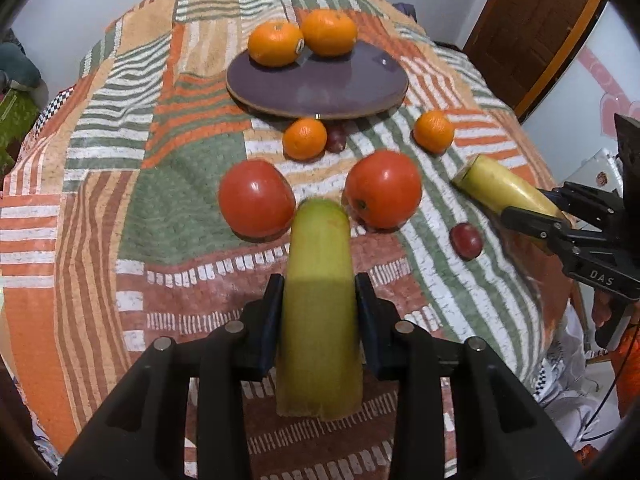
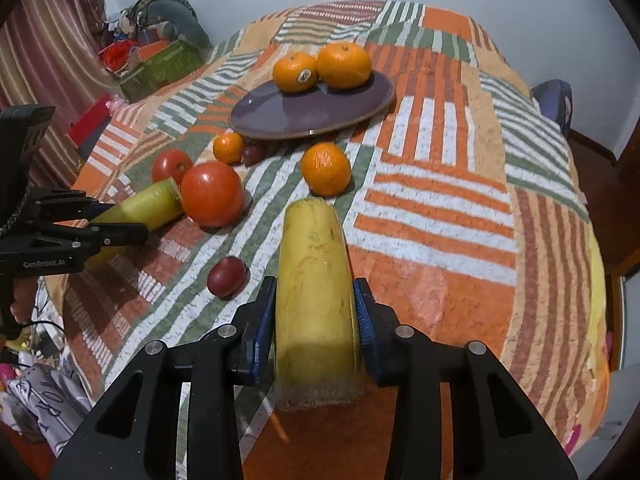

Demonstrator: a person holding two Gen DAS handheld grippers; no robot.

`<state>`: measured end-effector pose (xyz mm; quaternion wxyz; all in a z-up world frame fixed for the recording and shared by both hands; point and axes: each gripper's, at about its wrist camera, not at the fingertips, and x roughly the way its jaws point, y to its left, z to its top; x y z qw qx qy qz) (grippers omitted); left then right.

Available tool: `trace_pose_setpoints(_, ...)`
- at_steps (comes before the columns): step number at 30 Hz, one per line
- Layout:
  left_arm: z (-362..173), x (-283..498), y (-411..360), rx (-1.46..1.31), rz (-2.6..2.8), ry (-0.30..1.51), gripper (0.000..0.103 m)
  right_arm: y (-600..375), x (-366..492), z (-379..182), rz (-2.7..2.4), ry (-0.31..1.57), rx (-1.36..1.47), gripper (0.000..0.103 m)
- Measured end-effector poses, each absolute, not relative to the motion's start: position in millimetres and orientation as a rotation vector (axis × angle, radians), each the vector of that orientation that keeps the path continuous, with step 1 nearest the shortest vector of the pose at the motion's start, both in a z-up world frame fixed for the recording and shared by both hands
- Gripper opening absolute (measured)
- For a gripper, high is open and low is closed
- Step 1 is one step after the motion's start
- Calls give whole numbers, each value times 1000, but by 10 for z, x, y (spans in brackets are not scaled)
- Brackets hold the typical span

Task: Organize fruits
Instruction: 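Close the left tool on the pale gourd while the right tool grasps the yellow gourd, then carry both gourds over the purple plate beside the oranges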

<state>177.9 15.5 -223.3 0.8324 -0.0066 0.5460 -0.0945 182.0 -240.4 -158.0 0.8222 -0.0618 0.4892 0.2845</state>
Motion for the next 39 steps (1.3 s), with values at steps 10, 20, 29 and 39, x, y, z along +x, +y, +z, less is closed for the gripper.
trace_pose_setpoints(10, -2298, 1774, 102, 36, -219, 1191, 35, -2325, 1787, -1548, 616, 1038, -167, 34)
trace_pose_setpoints(20, -2466, 1899, 105, -2, -213, 1210, 35, -2344, 1799, -1567, 618, 1044, -157, 34)
trace_pose_setpoints(29, -2465, 1939, 74, 33, -221, 1219, 35, -2363, 1761, -1558, 622, 1037, -152, 34)
trace_pose_setpoints(39, -2457, 1969, 5, 62, -215, 1193, 34, -2385, 1745, -1500, 613, 1019, -138, 34)
